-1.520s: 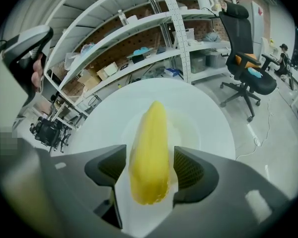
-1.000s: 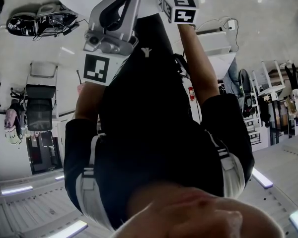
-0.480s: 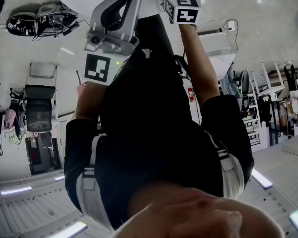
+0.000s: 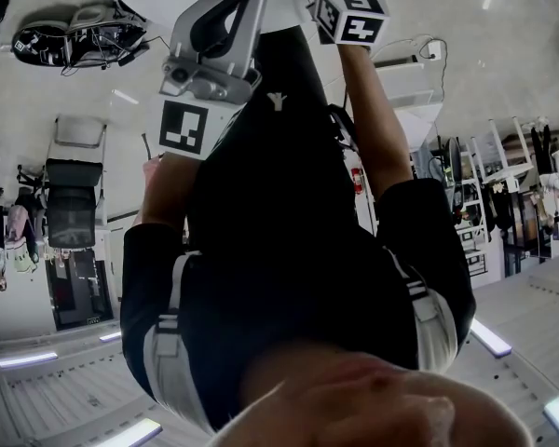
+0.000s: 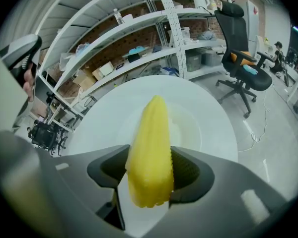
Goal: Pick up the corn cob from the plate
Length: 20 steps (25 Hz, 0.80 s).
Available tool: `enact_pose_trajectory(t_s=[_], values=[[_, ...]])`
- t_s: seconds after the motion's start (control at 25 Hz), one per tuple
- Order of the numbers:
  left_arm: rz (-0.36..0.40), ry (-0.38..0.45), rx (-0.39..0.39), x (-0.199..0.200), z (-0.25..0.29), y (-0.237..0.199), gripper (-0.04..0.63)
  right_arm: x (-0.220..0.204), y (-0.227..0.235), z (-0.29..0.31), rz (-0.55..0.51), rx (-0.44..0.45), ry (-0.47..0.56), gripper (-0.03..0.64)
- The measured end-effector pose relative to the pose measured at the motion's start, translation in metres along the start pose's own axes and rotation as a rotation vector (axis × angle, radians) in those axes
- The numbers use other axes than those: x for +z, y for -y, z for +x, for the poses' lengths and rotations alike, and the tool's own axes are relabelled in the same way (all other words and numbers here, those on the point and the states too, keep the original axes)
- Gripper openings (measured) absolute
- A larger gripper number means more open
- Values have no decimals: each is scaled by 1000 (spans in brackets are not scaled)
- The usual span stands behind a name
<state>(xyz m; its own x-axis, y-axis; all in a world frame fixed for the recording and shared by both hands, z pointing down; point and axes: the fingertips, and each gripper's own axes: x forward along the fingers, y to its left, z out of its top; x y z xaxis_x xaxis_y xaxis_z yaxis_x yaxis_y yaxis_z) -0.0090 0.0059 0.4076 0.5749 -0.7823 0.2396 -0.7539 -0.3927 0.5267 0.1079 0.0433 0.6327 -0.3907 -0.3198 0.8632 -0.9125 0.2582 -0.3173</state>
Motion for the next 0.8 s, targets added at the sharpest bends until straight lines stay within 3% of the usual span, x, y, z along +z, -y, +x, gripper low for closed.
enact_pose_trajectory(t_s=[0.8], values=[[15, 24, -13, 12, -19, 5, 5, 16, -14, -18, 14, -2, 86, 264]])
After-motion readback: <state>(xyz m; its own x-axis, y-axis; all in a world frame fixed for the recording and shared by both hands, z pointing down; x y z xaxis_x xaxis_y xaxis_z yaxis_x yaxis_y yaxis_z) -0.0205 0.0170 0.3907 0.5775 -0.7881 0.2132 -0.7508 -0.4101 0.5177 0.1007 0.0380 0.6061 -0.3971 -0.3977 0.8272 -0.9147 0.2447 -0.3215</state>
